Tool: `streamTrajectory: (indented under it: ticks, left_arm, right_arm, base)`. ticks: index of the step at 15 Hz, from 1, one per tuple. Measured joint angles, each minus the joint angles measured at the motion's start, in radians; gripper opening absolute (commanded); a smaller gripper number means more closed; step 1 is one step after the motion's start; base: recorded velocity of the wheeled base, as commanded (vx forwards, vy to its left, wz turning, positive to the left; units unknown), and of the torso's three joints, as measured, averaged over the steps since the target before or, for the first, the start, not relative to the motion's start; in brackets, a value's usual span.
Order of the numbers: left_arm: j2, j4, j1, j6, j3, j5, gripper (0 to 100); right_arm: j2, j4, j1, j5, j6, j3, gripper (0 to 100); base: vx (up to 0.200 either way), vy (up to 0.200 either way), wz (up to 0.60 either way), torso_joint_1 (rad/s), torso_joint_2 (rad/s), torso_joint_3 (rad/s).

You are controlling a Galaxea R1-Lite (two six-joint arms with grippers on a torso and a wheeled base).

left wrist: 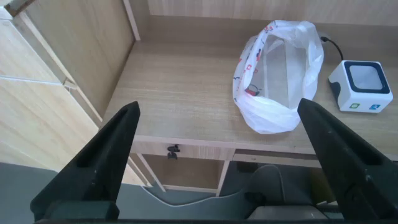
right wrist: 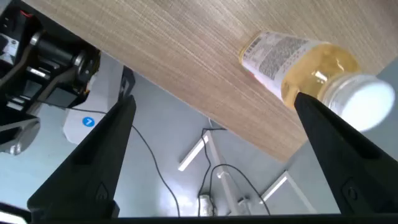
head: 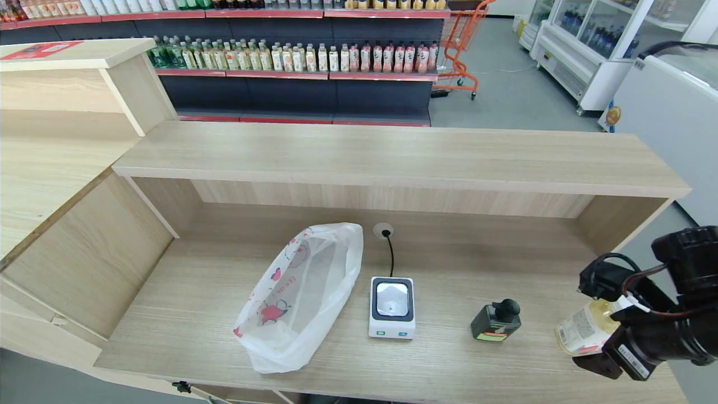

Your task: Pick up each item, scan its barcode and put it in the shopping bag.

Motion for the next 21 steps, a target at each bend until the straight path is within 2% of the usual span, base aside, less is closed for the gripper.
streamTrajectory:
  ticks: [3,5,9,13,19,20,21]
  left_arm:
    - [0.000,0.000,0.000,0.000,0.000,0.000,100]
    - [0.000,0.000,0.000,0.000,0.000,0.000,100]
    - [0.000,0.000,0.000,0.000,0.000,0.000,100]
    - [0.000,0.000,0.000,0.000,0.000,0.000,100]
    - [0.000,0.000,0.000,0.000,0.000,0.000,100]
    - [0.000,0.000,0.000,0.000,0.000,0.001,100]
    - [0.000,0.000,0.000,0.000,0.000,0.000,100]
  right_arm:
    - [0.150,-0.148,0.004,0.022,-0.064,-0.010,100]
    - [0.235,-0.219,0.021,0.084,-0.074,-0.020,100]
    - [0.363,-0.301,0.076,0.187,-0.079,-0.067,100]
    - [0.459,-0.384,0.116,0.210,-0.094,-0.123,100]
    - [0.547,-0.426,0.166,0.247,-0.120,-0.167,100]
    - [0.555,-0.426,0.169,0.246,-0.124,-0.168,0]
    - [0.561,-0.427,0.171,0.247,-0.126,-0.169,0]
  base:
    - [0.000,0.000,0.00,0.000,0.00,0.000]
    - [0.000,0.000,0.00,0.000,0.00,0.000]
    - [0.000,0.000,0.00,0.000,0.00,0.000]
    - [0.000,0.000,0.00,0.000,0.00,0.000]
    - [0.000,0.000,0.00,0.000,0.00,0.000]
    - [0.000,0.000,0.00,0.000,0.00,0.000]
    - [0.000,0.000,0.00,0.000,0.00,0.000]
